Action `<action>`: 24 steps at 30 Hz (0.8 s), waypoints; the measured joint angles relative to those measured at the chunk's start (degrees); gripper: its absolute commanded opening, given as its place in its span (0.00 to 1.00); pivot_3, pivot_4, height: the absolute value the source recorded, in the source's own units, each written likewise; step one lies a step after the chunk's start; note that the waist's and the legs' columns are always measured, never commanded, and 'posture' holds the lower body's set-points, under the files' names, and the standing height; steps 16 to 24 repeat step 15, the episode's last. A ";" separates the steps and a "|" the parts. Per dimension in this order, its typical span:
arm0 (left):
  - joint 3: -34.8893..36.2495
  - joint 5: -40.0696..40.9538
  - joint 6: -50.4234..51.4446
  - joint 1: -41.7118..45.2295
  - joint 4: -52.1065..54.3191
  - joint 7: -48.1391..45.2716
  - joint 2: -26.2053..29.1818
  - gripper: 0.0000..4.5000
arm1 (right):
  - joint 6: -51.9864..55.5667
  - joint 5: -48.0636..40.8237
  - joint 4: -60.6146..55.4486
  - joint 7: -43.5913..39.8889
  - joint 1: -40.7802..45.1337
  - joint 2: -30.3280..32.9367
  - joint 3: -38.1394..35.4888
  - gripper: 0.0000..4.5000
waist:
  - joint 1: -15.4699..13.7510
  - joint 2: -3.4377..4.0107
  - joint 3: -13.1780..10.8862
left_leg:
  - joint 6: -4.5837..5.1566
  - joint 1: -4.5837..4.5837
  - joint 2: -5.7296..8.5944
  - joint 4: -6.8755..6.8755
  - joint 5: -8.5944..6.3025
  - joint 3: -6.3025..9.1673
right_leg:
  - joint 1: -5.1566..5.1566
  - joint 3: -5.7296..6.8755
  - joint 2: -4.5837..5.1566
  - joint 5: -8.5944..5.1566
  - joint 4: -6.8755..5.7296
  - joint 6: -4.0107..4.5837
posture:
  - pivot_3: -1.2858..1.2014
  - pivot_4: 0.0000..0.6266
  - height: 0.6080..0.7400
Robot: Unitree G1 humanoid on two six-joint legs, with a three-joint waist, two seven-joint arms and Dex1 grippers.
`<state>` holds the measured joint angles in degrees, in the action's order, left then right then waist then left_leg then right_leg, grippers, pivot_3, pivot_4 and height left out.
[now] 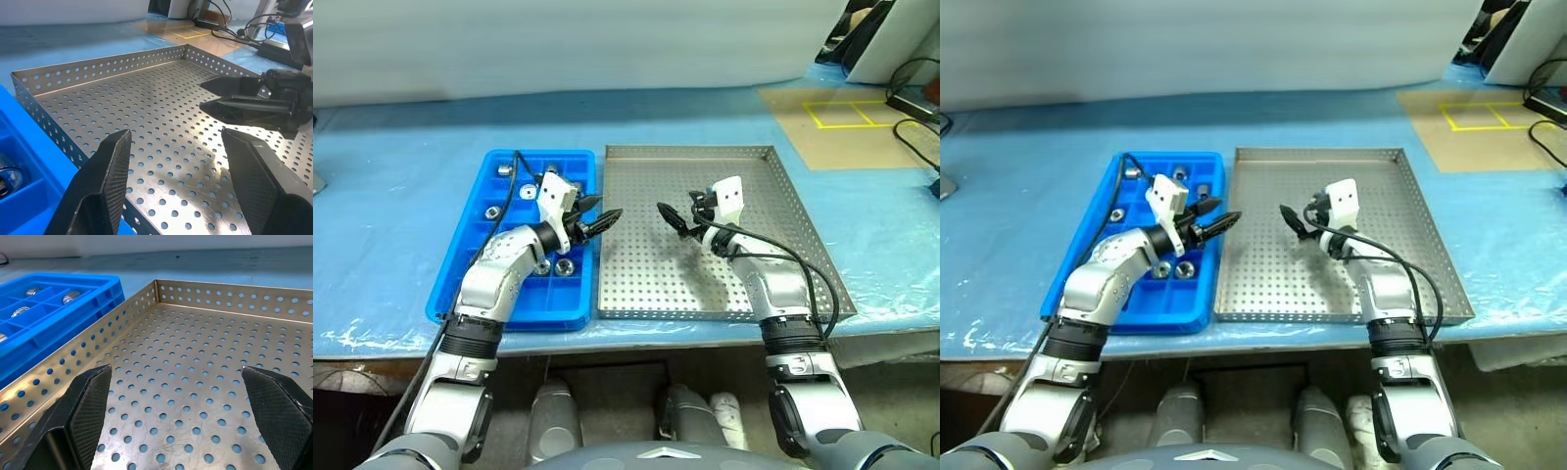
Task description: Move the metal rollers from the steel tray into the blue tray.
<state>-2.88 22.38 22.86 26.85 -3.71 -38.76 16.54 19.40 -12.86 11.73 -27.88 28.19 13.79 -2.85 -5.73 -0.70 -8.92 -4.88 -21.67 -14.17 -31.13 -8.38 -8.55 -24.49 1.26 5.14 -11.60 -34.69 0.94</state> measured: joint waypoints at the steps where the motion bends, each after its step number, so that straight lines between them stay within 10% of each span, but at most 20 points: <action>1: 0.05 0.02 0.01 -0.06 0.01 -0.03 0.01 0.69 | 0.01 -0.16 0.04 -0.08 0.18 0.14 -0.22 0.99 | 0.03 0.00 0.00 | 0.00 0.00 0.00 0.00 0.00 0.00 | 0.00 0.01 0.00 0.00 0.00 0.00 | 0.55 0.24 1.00; 24: 5.57 2.41 0.98 -0.23 2.65 -1.14 5.03 0.69 | -1.83 -0.33 4.38 -0.66 2.85 1.32 -1.02 0.99 | 0.18 0.01 0.00 | 0.02 0.01 0.00 0.00 -0.01 0.00 | 0.00 0.01 0.00 0.00 0.00 0.01 | 0.55 0.24 1.00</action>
